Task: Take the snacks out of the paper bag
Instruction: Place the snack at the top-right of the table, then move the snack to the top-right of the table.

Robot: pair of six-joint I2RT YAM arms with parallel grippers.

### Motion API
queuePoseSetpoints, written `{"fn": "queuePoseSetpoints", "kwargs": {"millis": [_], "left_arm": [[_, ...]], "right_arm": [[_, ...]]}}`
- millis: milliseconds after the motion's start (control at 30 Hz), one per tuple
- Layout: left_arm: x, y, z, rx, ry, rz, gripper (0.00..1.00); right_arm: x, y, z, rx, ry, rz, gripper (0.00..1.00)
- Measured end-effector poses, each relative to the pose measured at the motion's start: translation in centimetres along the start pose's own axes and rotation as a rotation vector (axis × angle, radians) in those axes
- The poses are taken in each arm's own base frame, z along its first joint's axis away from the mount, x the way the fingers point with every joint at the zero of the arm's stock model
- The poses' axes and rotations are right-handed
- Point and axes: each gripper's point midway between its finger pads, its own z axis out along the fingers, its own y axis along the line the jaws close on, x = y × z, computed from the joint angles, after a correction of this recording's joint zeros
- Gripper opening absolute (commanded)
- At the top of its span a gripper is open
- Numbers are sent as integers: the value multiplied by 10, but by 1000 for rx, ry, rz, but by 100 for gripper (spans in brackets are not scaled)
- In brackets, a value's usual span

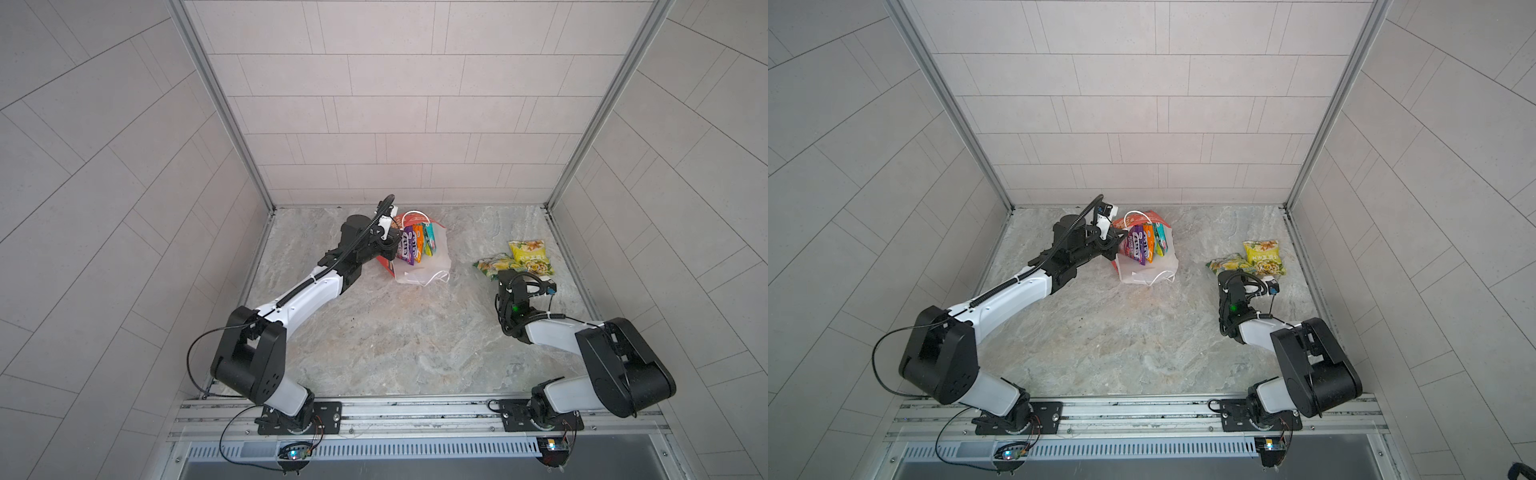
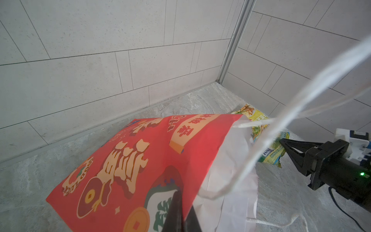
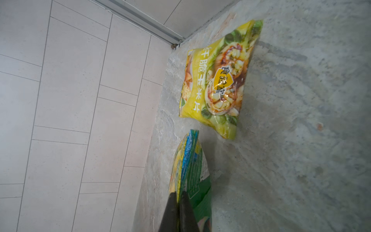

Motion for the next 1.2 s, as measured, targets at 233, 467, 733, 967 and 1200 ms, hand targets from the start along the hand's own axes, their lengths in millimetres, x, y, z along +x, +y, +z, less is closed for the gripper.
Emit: {"fn": "queuePoseSetpoints", "kwargs": {"millis": [233,467,733,967,1200], "left_arm": [[0,0,0,0,0,0,0],[0,0,0,0,0,0,0],[0,0,0,-1,0,1,0],[0,0,0,-2,1,2,0],[0,2,-1,-15,-1,18,0]], "right_arm": [[17,-26,15,52,17,23,9],[32,-18,25,19,46,28,31],[21,17,6,-49,66,-32,60],[-8,59,-25,-140,50,-174,59],[14,117,-11,-181,301,-626,48]]}}
